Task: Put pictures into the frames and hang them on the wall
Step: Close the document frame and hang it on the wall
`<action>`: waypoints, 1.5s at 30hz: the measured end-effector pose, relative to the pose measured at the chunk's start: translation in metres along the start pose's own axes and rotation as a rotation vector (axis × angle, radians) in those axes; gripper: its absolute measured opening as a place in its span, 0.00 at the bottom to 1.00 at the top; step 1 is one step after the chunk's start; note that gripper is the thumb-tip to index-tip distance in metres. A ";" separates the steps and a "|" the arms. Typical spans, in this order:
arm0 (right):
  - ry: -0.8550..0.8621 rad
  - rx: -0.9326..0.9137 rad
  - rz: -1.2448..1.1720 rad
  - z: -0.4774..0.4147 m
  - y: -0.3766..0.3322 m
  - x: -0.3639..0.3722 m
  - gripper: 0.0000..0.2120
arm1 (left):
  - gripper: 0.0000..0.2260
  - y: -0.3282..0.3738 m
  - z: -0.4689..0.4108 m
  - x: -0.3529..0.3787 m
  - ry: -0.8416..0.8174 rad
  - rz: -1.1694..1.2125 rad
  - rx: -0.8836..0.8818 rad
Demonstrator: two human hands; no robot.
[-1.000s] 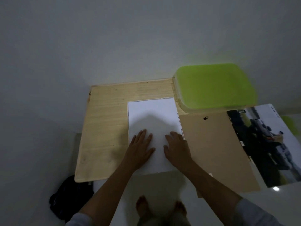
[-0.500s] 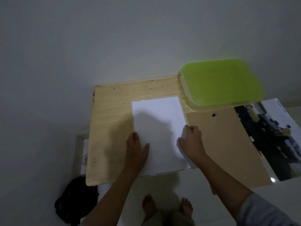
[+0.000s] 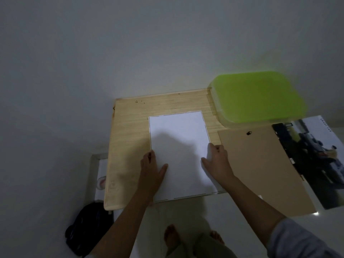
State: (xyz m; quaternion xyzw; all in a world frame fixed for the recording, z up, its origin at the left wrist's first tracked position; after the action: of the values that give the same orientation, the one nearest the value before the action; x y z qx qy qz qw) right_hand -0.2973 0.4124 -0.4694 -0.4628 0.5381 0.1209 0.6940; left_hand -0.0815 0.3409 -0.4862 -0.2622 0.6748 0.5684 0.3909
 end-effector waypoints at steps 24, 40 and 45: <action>-0.204 -0.141 0.193 0.025 0.210 -0.118 0.28 | 0.40 0.216 0.112 0.148 -0.194 -0.122 0.276; -0.131 0.014 0.000 0.032 0.197 -0.103 0.31 | 0.32 0.186 0.111 0.133 -0.056 -0.119 -0.060; -0.044 0.115 -0.100 0.022 0.194 -0.109 0.27 | 0.32 0.193 0.107 0.132 0.021 -0.057 -0.177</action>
State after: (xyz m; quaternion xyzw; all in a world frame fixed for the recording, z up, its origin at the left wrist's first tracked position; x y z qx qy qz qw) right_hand -0.4546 0.5707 -0.4757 -0.4456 0.5049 0.0654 0.7363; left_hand -0.2846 0.4985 -0.4921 -0.3208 0.6184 0.6116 0.3749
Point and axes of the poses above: each hand's wrist, its own z-axis away from the middle knuckle, its own x-axis out of the palm, y = z × x, the point moved 2 cm from there along -z, towards the middle knuckle, and after that the axes turned 15 degrees about y, right-handed, at the moved point
